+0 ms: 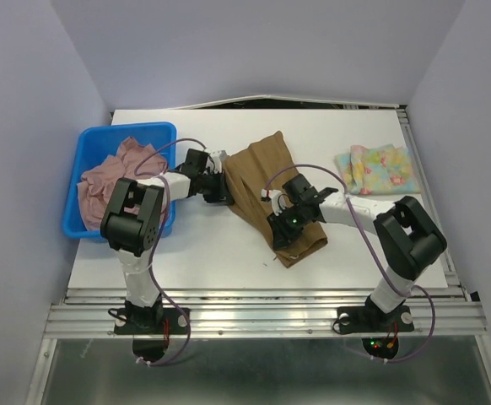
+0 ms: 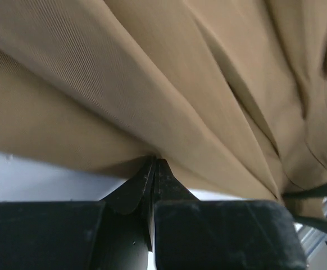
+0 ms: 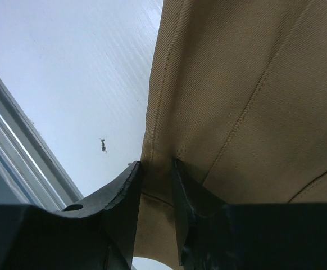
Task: Fold and stack the skirts
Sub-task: Fold the skirt
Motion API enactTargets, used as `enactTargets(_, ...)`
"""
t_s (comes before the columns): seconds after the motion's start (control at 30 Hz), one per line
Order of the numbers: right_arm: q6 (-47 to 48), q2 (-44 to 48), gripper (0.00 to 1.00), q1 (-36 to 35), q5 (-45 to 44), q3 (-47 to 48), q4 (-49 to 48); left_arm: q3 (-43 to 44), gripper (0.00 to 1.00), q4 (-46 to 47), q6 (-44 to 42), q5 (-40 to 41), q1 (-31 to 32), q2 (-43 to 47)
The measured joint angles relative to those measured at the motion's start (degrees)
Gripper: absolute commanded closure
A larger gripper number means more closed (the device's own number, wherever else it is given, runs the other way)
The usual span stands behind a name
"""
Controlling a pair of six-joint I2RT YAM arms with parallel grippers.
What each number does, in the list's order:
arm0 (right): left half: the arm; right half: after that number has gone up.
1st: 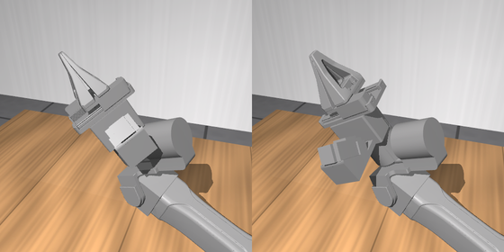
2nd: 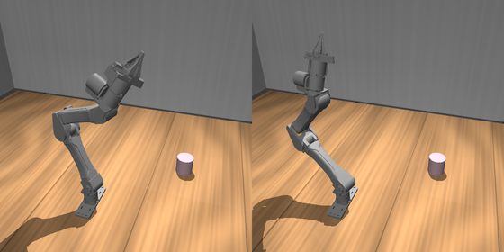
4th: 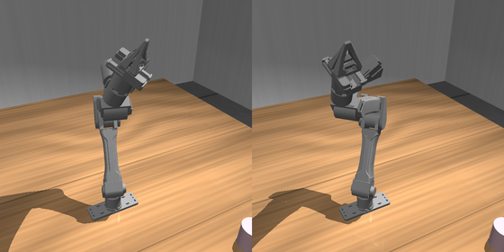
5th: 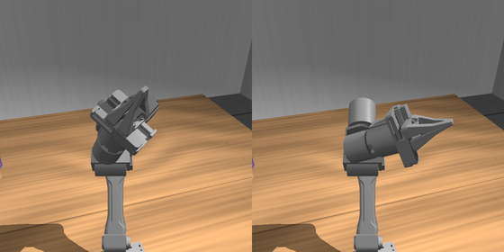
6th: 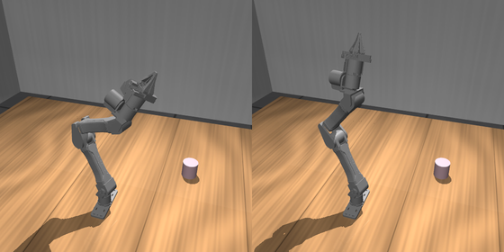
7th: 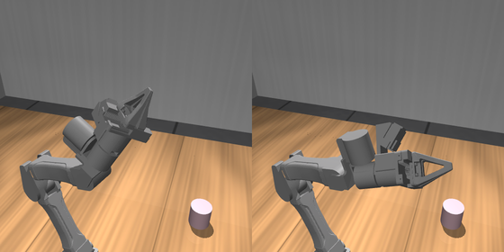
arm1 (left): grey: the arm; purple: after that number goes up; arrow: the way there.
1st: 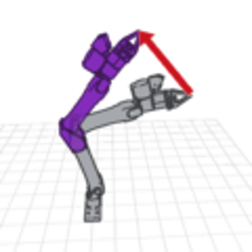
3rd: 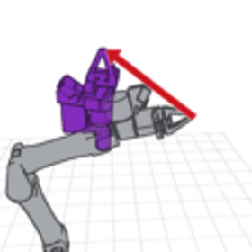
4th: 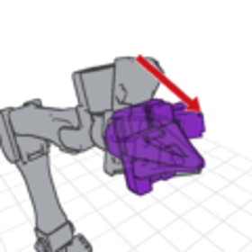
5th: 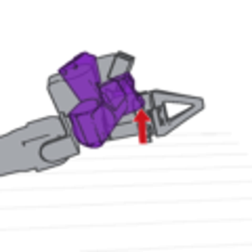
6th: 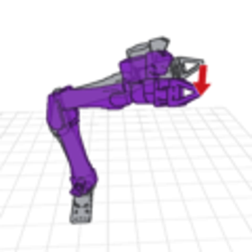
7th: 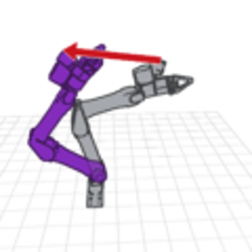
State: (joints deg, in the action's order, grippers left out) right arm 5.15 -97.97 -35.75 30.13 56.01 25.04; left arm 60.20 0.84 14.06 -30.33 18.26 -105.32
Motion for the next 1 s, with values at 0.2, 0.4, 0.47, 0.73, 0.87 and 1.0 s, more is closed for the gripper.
enactTargets(0.2,0.28,-0.22,0.66,-0.15,4.07,-0.37,-0.96,10.34,1.00,-3.52,-1.40,-0.52,-0.72,-8.76)
enactTargets(0.4,-0.22,-1.11,0.49,-0.42,9.64,1.01,-0.55,22.82,0.98,-8.74,-5.68,3.17,-1.75,-15.45)
enactTargets(0.47,-0.98,-1.01,0.46,0.04,10.64,3.43,0.42,25.05,0.91,-9.44,-7.23,4.52,-2.29,-16.17)
enactTargets(0.73,0.24,10.03,0.45,11.91,15.37,10.38,1.81,21.22,0.55,-12.35,-14.01,4.83,-3.67,-7.56)
enactTargets(0.87,5.03,12.46,0.48,16.76,16.26,8.41,3.74,12.57,0.55,-12.39,-15.98,4.94,-3.23,6.47)
enactTargets(1.0,9.33,9.86,0.54,16.55,17.86,2.05,6.32,8.00,0.58,-11.13,-16.81,2.95,-1.62,17.14)
